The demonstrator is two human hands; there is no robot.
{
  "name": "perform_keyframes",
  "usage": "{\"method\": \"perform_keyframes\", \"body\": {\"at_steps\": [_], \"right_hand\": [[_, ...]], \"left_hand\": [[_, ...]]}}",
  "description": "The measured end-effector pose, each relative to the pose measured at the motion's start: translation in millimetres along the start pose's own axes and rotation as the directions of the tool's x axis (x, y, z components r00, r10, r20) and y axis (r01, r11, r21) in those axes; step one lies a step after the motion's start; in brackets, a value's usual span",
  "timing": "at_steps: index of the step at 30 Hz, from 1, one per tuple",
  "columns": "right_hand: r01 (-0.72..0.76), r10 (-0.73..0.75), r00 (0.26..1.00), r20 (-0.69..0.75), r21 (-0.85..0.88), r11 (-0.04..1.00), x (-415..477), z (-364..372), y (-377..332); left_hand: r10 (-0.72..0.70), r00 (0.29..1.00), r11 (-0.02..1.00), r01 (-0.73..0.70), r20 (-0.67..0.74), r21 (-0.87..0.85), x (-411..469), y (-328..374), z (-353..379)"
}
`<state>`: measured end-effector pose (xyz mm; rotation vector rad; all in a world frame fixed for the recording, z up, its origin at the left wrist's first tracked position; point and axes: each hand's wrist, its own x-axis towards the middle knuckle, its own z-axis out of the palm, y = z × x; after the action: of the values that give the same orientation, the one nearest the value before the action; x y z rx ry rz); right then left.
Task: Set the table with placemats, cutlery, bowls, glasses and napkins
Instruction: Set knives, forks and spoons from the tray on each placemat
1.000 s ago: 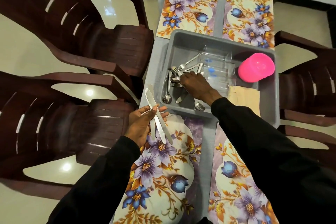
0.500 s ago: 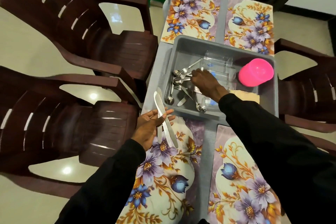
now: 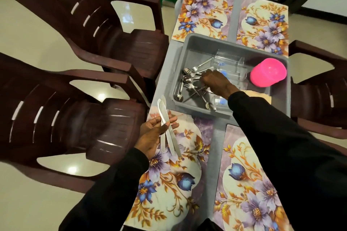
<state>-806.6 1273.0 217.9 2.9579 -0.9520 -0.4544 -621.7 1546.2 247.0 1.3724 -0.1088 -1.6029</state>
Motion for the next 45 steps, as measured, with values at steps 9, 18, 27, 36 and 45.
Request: {"method": "perform_keyframes", "body": {"at_steps": [9,18,27,36,45], "right_hand": [[-0.237,0.293,0.95,-0.107,0.363,0.901,-42.2,-11.6,13.2],[-0.119,0.559,0.827,-0.066,0.95,0.288,-62.0,-0.4,-20.9],[0.017,0.51,0.859,0.03,0.996,-0.088,-154.2,-35.3,-78.1],[0.0,0.718,0.668,0.194,0.965,-0.261,-297.2,20.4,-140.1],[-0.036,0.729,0.58,0.362,0.906,-0.421,-355.6,21.8,-239.5]], "left_hand": [[0.004,1.0,1.0,-0.004,-0.017,0.008,-31.5,-6.4,-16.9],[0.054,0.999,0.997,-0.054,-0.001,0.053,-52.4,-9.8,-11.0],[0.026,1.0,0.998,-0.026,0.0,0.06,-62.0,-10.1,-20.0],[0.02,0.996,0.992,-0.03,0.082,0.123,-84.5,-29.1,-21.4],[-0.019,0.986,0.985,-0.01,0.165,0.173,-114.9,-51.8,-18.2]]}}
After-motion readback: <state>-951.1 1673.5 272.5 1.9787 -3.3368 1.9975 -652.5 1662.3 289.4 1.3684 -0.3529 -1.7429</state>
